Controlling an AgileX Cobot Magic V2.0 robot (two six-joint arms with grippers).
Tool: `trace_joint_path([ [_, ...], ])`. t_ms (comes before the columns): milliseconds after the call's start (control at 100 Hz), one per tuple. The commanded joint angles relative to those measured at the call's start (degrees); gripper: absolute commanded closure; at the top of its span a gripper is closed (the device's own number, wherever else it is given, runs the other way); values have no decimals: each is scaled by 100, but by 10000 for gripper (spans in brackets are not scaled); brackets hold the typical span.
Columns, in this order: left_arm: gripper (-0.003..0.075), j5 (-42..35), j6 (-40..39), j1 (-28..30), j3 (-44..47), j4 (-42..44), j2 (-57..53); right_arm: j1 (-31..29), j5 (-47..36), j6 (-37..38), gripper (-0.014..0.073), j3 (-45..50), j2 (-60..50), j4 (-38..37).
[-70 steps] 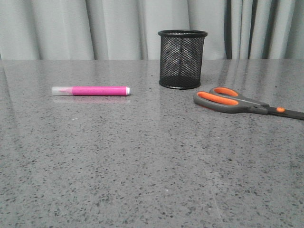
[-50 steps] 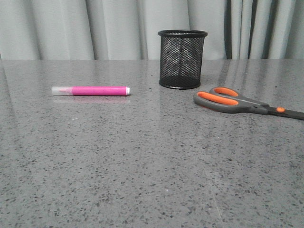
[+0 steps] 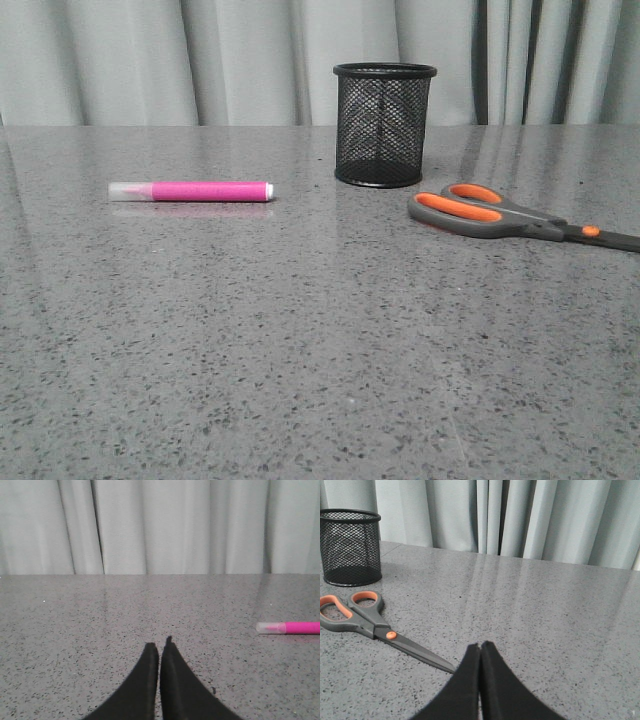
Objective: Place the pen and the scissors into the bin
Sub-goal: 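Move the left gripper toward the pink marker pen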
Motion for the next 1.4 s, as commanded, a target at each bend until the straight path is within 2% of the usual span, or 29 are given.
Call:
trace_joint_path([
  [0, 739, -433, -54, -40, 257, -5, -190, -44, -441, -17, 670, 81, -103, -52],
  [530, 739, -473, -54, -40, 257, -87, -190, -44, -452, -17, 670, 81, -103, -52],
  [690, 739, -473, -54, -40, 257, -661, -190, -44, -488, -17, 670, 81, -103, 380],
  [1000, 739, -464, -54, -40, 257, -2646, -190, -44, -716, -17, 670, 81, -103, 1405],
  [1170, 739, -474, -54, -40, 257, -4256, -190, -44, -740, -17, 670, 81, -103, 2780],
  [1250, 739, -434, -54, -40, 245, -4549, -190, -44, -740, -17, 669, 70, -103, 3131],
  [1390, 740, -261, -54, -40, 28, -4666, -190, -44, -566, -17, 648, -172, -49, 3171],
])
